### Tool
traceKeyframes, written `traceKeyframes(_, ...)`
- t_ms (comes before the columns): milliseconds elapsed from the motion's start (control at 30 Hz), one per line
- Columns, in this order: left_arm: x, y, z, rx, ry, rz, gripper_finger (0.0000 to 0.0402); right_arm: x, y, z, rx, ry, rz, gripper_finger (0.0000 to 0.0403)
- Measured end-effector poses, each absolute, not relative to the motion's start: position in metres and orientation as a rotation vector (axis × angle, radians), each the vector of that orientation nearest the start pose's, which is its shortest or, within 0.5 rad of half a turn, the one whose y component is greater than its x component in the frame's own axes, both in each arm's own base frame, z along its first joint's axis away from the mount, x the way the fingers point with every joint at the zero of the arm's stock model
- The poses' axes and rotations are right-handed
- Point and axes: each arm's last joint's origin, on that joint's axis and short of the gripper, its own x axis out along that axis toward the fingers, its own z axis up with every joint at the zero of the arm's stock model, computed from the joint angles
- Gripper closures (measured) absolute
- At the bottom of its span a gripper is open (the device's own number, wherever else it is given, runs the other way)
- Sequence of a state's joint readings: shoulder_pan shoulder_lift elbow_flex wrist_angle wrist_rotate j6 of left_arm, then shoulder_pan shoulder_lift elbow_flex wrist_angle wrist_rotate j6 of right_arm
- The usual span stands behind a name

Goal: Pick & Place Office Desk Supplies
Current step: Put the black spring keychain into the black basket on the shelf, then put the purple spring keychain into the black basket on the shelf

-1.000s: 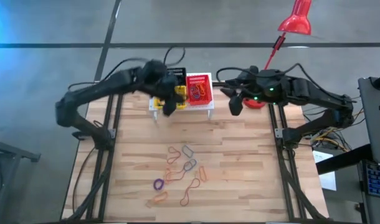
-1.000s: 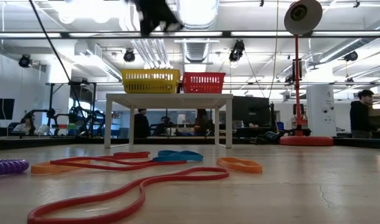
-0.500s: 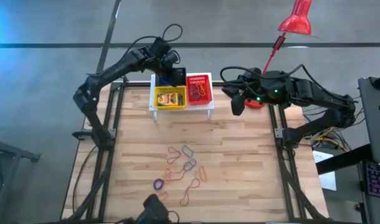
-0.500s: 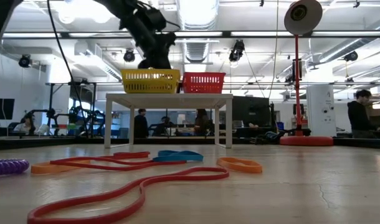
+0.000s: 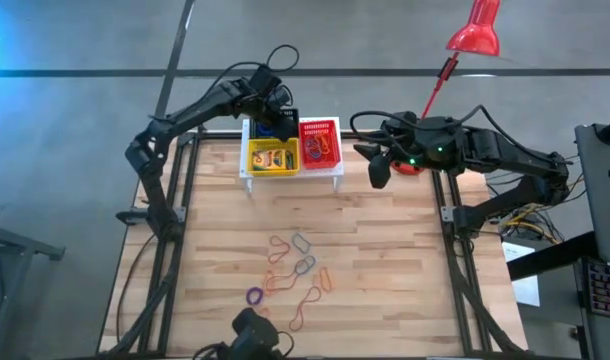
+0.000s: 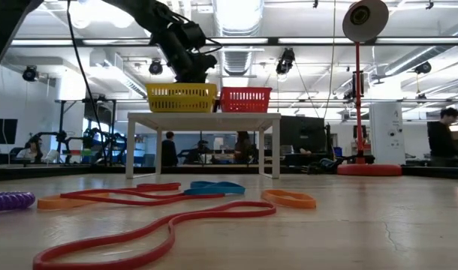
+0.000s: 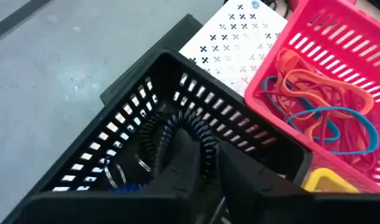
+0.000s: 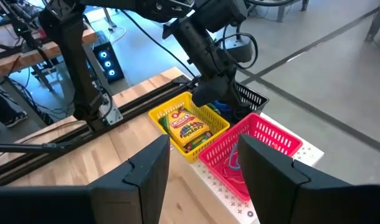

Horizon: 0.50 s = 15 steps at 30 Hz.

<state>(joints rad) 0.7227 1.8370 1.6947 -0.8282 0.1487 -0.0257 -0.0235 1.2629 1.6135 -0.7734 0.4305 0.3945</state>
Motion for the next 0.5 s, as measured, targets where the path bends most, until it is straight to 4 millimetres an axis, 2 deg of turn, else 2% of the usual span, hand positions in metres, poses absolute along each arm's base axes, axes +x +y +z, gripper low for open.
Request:
traceKeyframes(200, 0.299, 0.258, 0.303, -0.437, 0.884, 0.54, 0.0274, 0.235, -0.018, 0.457, 0.296, 0.322, -0.522, 0.022)
traceKeyframes(333, 0.297, 0.256, 0.307, -0.463, 0.89, 0.548, 0.0251, 0.235, -0.017, 0.457, 0.296, 0.323, -0.518, 0.022)
traceKeyframes(500, 0.281, 0.236, 0.335, -0.489, 0.866, 0.545, 0.025, 0.237, -0.013, 0.451, 0.286, 0.349, -0.503, 0.022)
